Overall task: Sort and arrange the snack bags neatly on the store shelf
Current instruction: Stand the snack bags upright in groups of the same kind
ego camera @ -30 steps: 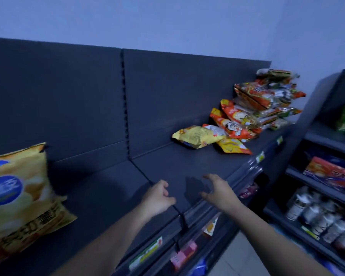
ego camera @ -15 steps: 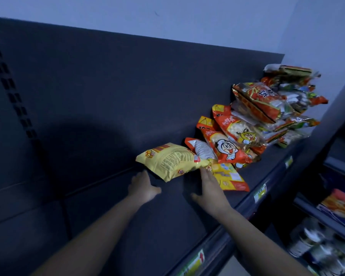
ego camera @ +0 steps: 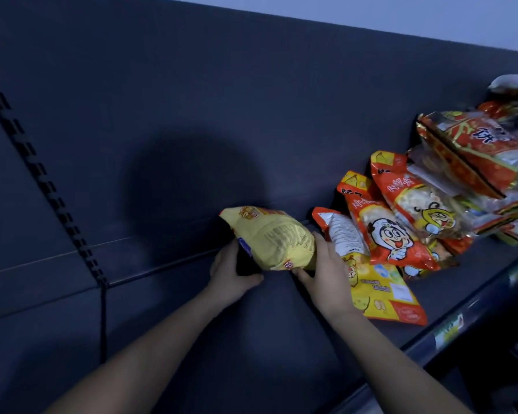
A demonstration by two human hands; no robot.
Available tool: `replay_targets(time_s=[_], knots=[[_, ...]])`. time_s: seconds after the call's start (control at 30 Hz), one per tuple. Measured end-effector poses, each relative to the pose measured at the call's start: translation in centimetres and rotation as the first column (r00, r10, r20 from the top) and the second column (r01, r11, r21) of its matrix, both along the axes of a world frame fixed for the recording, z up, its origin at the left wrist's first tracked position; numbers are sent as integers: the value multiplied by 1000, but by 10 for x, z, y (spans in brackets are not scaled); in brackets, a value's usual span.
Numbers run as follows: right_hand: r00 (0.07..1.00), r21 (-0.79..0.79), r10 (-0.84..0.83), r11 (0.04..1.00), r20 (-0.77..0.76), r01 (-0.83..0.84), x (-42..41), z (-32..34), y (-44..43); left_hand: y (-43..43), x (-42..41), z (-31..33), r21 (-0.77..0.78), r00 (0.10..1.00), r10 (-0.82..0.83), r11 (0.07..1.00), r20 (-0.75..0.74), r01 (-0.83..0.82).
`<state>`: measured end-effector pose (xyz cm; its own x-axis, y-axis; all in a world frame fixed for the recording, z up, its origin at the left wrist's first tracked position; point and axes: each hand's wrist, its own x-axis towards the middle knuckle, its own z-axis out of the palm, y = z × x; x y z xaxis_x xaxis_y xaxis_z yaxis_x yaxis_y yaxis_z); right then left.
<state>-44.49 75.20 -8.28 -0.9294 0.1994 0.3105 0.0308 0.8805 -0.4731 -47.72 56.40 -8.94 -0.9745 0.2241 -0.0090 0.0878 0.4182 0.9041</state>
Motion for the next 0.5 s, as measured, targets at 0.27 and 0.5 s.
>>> replay_targets(time_s=[0.27, 0.5], knots=[[954, -712, 301, 671, 4, -209, 40, 13, -45, -53, 35, 29, 272, 982, -56, 957, -181, 105], [817, -852, 554, 494, 158, -171, 95, 17, -124, -152, 102, 32, 251, 983, -171, 951, -67, 183]])
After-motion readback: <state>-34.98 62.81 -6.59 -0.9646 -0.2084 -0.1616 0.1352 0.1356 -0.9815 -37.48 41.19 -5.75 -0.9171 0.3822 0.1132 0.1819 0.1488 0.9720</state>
